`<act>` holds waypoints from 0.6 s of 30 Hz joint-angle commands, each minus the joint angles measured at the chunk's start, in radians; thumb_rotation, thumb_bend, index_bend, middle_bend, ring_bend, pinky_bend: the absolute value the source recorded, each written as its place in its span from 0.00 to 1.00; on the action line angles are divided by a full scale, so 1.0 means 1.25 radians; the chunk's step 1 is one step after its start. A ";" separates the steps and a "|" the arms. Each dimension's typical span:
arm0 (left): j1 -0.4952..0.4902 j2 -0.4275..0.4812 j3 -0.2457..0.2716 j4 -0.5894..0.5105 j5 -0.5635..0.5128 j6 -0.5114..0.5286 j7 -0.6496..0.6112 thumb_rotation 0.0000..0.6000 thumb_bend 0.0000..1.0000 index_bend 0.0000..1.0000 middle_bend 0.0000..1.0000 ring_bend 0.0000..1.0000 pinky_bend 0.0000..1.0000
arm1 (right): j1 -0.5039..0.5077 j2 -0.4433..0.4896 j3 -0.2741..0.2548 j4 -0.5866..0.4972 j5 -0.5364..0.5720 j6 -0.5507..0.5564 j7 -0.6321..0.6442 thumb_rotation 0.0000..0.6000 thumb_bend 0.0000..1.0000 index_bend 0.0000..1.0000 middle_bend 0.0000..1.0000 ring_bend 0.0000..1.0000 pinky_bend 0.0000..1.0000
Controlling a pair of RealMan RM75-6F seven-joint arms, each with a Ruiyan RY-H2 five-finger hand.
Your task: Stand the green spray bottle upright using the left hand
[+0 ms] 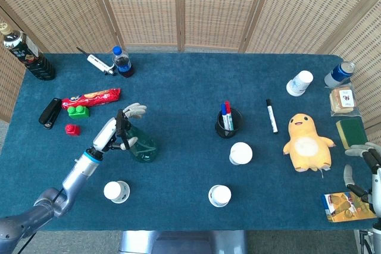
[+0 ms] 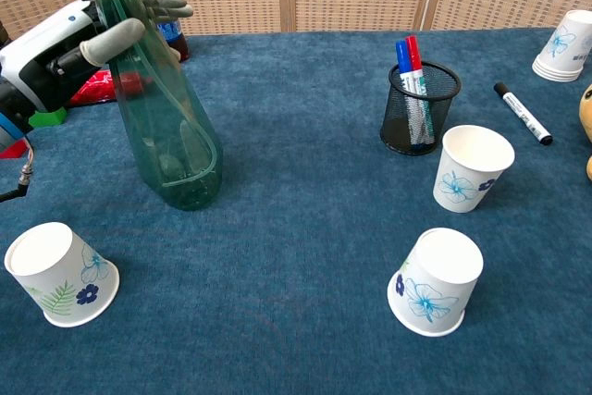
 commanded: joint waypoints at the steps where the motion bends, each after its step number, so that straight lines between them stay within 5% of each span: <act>1: 0.004 0.014 0.004 -0.014 0.004 0.003 0.003 0.36 0.33 0.13 0.13 0.07 0.22 | 0.001 0.000 0.000 -0.001 -0.001 -0.001 0.000 1.00 0.52 0.40 0.37 0.23 0.28; 18: 0.010 0.099 0.030 -0.127 0.017 -0.034 0.040 0.30 0.33 0.06 0.05 0.00 0.16 | 0.007 0.002 0.000 -0.009 -0.002 -0.010 -0.004 1.00 0.52 0.39 0.37 0.23 0.28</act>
